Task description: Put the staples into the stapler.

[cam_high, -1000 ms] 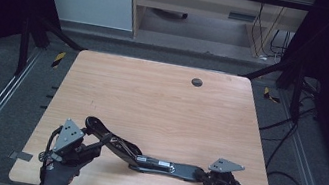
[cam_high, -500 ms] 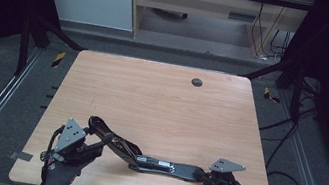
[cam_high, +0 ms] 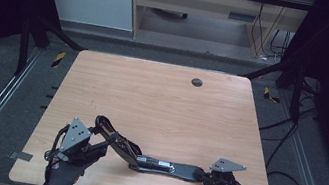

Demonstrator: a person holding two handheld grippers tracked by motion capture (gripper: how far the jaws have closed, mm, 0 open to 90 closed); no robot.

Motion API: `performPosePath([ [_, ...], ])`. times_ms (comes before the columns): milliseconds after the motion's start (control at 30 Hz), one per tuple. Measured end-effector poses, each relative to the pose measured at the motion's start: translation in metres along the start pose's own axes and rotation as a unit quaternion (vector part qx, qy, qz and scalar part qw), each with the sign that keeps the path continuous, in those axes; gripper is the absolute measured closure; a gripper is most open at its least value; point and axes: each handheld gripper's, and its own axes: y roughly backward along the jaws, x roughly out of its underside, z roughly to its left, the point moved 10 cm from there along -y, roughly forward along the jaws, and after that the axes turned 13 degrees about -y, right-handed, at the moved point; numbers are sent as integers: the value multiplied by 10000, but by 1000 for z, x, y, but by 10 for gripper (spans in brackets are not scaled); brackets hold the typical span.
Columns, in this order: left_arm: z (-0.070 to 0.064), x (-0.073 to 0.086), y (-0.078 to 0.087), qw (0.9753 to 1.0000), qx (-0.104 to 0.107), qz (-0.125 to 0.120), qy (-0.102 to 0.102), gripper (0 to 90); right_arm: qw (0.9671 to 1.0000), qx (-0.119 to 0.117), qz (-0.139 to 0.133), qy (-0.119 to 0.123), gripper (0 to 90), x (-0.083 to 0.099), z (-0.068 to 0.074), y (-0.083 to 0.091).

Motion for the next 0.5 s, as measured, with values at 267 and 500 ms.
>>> performPosePath([
  [267,-5,-6,-2,9999,35,-21,-99,540,10000,-16,-5,20,900,0,0,0],
  [500,-10,-11,-4,9998,43,-70,-157,546,10000,-18,1,14,900,0,0,0],
])
